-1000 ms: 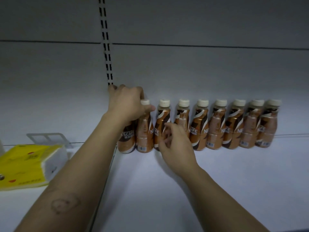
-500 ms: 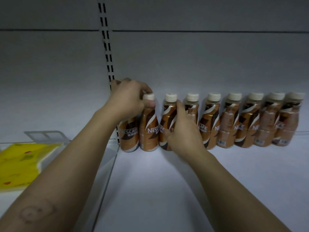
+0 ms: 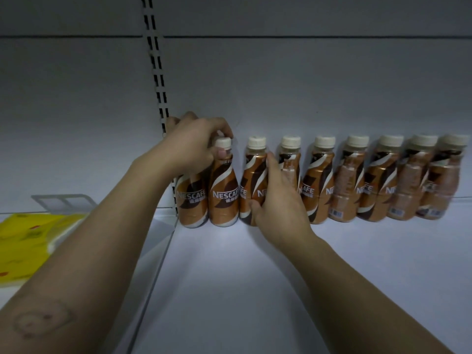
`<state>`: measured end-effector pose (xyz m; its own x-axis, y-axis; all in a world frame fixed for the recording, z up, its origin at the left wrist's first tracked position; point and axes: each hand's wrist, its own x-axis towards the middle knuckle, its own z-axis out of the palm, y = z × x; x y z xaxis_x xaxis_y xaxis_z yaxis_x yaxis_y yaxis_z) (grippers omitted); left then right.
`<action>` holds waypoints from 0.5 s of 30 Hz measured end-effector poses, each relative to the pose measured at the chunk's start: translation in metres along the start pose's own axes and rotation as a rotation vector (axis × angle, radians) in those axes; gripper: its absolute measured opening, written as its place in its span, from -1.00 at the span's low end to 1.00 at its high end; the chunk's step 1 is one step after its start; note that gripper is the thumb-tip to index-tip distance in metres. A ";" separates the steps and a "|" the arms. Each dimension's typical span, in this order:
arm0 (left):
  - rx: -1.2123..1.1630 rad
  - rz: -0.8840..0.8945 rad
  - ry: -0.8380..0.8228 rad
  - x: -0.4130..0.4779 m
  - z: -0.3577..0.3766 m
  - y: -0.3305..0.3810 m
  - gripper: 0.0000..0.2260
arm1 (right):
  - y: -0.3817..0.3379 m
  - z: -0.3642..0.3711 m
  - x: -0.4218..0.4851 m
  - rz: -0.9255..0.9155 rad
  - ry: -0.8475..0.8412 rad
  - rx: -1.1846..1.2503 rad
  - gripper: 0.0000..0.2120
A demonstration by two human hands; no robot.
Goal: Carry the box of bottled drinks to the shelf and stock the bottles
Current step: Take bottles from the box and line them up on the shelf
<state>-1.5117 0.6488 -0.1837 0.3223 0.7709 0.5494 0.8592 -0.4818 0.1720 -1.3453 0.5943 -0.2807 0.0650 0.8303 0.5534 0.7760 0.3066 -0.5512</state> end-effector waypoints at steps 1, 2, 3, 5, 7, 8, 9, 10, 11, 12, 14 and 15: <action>0.044 0.015 0.010 0.001 -0.001 0.002 -0.73 | 0.000 0.000 0.000 0.005 0.003 0.004 -0.05; 0.083 0.025 0.016 0.001 -0.002 0.004 -0.73 | 0.000 0.001 -0.001 0.011 0.005 0.009 -0.05; 0.108 0.029 0.014 0.001 -0.003 0.006 -0.73 | 0.001 0.001 -0.001 0.014 0.006 0.014 -0.05; 0.128 0.027 -0.006 0.000 -0.006 0.008 -0.71 | 0.001 0.001 -0.001 0.013 0.015 0.016 -0.06; 0.147 0.049 0.003 0.000 -0.007 0.012 -0.66 | 0.000 0.002 0.000 0.011 0.036 -0.003 -0.07; 0.149 0.069 0.018 -0.001 -0.007 0.015 -0.62 | 0.000 0.002 0.000 0.012 0.048 -0.014 -0.07; 0.144 0.092 0.031 -0.001 -0.006 0.020 -0.57 | -0.001 0.003 0.000 0.011 0.062 -0.027 -0.07; 0.136 0.112 0.034 -0.001 -0.005 0.025 -0.52 | -0.001 0.003 0.000 0.010 0.073 -0.041 -0.08; 0.132 0.126 0.029 -0.001 -0.002 0.031 -0.46 | -0.001 0.004 0.000 0.010 0.082 -0.053 -0.09; 0.131 0.134 0.024 -0.001 0.000 0.037 -0.43 | -0.002 0.004 0.000 0.012 0.087 -0.060 -0.09; 0.141 0.134 0.030 0.002 0.006 0.046 -0.43 | -0.002 0.003 0.000 0.016 0.095 -0.075 -0.11; 0.153 0.128 0.043 0.005 0.008 0.050 -0.47 | -0.002 0.004 0.000 0.016 0.093 -0.081 -0.11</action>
<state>-1.4641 0.6323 -0.1793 0.4180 0.6875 0.5939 0.8639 -0.5029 -0.0258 -1.3492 0.5952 -0.2818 0.1329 0.7873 0.6020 0.8222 0.2516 -0.5105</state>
